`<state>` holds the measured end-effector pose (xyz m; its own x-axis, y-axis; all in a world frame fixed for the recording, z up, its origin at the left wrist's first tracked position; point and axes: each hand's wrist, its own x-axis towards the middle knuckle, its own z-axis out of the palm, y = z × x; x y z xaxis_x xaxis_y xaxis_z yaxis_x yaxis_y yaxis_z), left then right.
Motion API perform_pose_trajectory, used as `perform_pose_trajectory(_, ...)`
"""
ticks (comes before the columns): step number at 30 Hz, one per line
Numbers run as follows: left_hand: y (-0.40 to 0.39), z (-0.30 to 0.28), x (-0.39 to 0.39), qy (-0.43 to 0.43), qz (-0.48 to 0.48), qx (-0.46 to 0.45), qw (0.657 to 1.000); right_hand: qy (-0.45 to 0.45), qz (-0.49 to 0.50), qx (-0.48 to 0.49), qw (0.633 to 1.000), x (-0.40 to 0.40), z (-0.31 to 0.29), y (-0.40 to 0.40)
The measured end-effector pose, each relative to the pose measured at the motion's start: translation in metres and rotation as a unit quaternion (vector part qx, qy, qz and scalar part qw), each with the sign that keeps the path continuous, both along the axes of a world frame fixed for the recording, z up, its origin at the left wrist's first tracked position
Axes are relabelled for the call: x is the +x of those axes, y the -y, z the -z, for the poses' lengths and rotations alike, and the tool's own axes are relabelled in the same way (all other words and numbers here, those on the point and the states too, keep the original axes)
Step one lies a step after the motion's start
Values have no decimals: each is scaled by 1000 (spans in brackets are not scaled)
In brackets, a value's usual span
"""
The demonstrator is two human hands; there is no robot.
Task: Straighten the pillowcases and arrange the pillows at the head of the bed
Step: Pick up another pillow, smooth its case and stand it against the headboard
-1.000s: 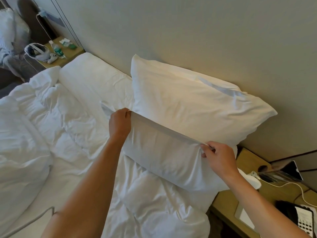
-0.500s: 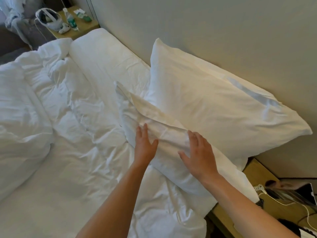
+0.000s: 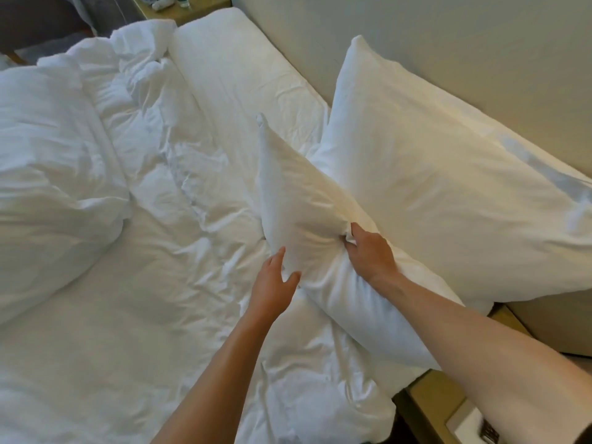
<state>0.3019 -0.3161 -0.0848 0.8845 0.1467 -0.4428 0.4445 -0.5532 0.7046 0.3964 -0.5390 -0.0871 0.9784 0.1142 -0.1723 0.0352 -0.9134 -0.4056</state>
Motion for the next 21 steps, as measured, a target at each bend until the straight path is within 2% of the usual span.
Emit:
perform_pose_trajectory(2, -8, -6, -10, 1, -2, 1, 1000, 21, -4, 68, 997, 1, -10, -3)
perform_pose_trajectory(8, -10, -28, -18, 17, -24, -31, 999, 102, -15, 182, 978, 5, -46, -15)
perform_pose_trajectory(12, 24, -30, -4, -19, -35, -98, 994, 79, 50, 131, 987, 29, -51, 16)
perform_pose_trajectory(16, 73, -10, 12, -139, -104, -207, 963, 37, 59, 66, 995, 36, -26, 47)
perform_pose_trajectory(18, 95, 6, 19, -159, -119, -211, 957, 48, 48, 74, 995, 41, -15, 53)
perform_pose_trajectory(21, 119, 28, 30, -123, -119, -175, 970, 64, 33, 82, 994, 55, -7, 64)
